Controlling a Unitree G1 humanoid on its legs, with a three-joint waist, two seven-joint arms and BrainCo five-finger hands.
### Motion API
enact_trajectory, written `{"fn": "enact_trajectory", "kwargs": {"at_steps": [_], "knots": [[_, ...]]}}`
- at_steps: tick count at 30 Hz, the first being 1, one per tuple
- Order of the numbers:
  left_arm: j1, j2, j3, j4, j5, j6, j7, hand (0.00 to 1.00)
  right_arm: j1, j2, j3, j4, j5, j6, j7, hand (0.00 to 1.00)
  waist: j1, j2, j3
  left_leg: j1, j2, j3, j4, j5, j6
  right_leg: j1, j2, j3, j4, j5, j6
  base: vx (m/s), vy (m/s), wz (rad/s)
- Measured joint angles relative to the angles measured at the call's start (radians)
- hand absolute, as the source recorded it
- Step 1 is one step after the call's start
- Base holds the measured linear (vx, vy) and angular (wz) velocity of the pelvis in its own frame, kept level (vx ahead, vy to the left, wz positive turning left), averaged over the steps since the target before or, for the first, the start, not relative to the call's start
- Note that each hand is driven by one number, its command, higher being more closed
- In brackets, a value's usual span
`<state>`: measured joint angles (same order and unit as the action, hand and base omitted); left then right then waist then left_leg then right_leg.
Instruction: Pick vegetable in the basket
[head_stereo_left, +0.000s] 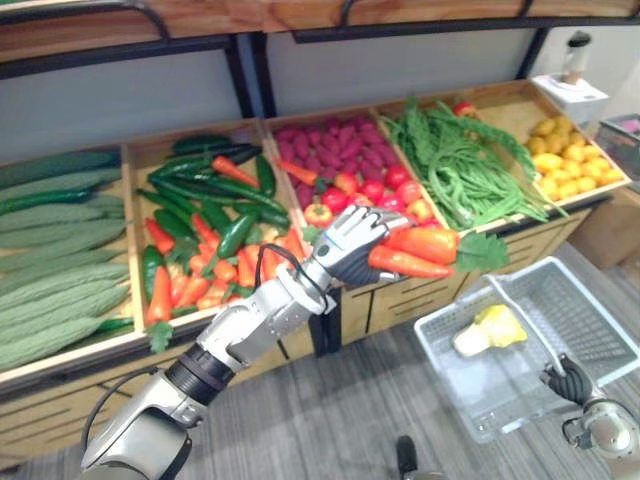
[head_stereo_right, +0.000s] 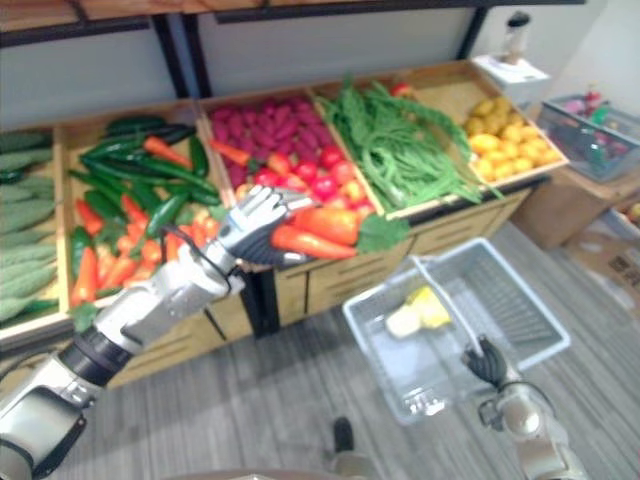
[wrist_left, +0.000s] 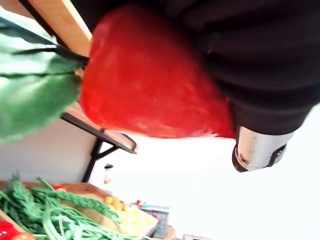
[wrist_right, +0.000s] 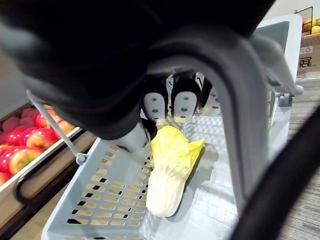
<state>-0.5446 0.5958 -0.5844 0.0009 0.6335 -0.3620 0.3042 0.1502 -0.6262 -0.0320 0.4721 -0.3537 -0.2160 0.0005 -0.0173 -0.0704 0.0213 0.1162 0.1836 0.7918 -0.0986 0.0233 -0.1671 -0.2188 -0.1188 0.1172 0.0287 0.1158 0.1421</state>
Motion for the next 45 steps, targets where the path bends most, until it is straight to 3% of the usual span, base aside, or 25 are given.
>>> {"fn": "enact_trajectory", "kwargs": {"at_steps": [7,9,13,19,24,34,45], "knots": [[0.001,-0.004,-0.058,0.001,-0.003,-0.025,-0.039,1.0,-0.004,-0.107,0.124,-0.055,0.0,-0.004,0.056,1.0,-0.015,0.009,-0.009,0.047,0.001,0.067,0.004,-0.009,-0.01,-0.001,0.022,0.052,0.003,0.0,0.0,-0.01,-0.011,-0.3],[0.005,-0.004,-0.083,0.001,-0.011,-0.034,-0.048,1.0,-0.018,-0.136,0.158,-0.08,0.0,-0.01,0.075,1.0,-0.033,0.012,-0.011,0.053,0.001,0.076,0.005,-0.011,-0.013,-0.001,0.026,0.06,0.003,0.0,0.0,-0.02,-0.003,-0.11],[0.024,-0.005,-0.121,0.001,-0.043,-0.045,-0.066,1.0,-0.051,-0.186,0.211,-0.123,0.001,-0.043,0.076,1.0,-0.049,0.02,-0.017,0.075,0.001,0.109,0.005,-0.017,-0.021,-0.001,0.038,0.088,0.004,0.0,0.0,-0.03,0.005,-0.24],[0.037,-0.003,-0.206,-0.021,-0.127,-0.096,-0.097,1.0,-0.133,-0.27,0.27,-0.188,0.008,-0.058,0.076,1.0,-0.064,0.046,-0.031,0.095,0.019,0.183,0.051,-0.051,-0.045,-0.008,0.071,0.153,0.006,0.001,-0.001,-0.03,0.008,-0.36],[0.052,0.0,-0.247,-0.091,-0.201,-0.138,-0.127,1.0,-0.169,-0.377,0.313,-0.274,0.049,-0.094,0.076,1.0,-0.078,0.087,-0.042,0.092,0.051,0.241,0.13,-0.102,-0.061,-0.024,0.096,0.208,0.008,0.001,-0.001,-0.02,0.012,-0.33],[0.07,0.039,-0.333,-0.164,-0.26,-0.153,-0.164,1.0,-0.204,-0.465,0.355,-0.346,0.064,-0.128,0.084,1.0,-0.096,0.125,-0.029,0.097,0.072,0.294,0.177,-0.129,-0.071,-0.039,0.12,0.25,0.013,0.002,0.0,-0.04,0.005,-0.15],[0.071,0.057,-0.364,-0.192,-0.279,-0.159,-0.193,1.0,-0.215,-0.517,0.334,-0.409,0.277,-0.132,0.128,1.0,-0.132,0.144,0.026,0.103,0.083,0.333,0.208,-0.142,-0.076,-0.058,0.14,0.284,0.029,0.002,0.0,-0.06,-0.013,-0.1]]}}
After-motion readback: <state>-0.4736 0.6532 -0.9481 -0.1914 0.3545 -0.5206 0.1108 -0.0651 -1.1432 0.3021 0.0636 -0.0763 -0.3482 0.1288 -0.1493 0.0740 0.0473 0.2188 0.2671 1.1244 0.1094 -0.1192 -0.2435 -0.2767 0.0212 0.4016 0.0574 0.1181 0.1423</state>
